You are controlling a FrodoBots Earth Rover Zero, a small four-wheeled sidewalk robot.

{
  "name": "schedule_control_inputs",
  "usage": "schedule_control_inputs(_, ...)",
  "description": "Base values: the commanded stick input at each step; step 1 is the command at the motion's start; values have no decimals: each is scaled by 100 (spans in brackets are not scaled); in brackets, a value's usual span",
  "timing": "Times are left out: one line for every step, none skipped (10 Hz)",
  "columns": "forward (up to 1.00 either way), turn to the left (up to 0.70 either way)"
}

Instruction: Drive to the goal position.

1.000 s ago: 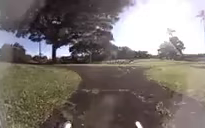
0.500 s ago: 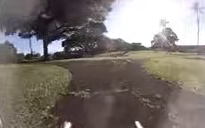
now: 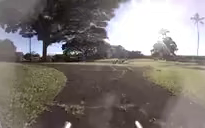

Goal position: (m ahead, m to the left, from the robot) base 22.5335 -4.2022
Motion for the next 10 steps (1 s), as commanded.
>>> schedule_control_inputs(70, 0)
schedule_control_inputs(70, 0)
schedule_control_inputs(70, 0)
schedule_control_inputs(70, 0)
schedule_control_inputs(70, 0)
schedule_control_inputs(70, -14)
schedule_control_inputs(70, -14)
schedule_control_inputs(70, -14)
schedule_control_inputs(70, -14)
schedule_control_inputs(70, -14)
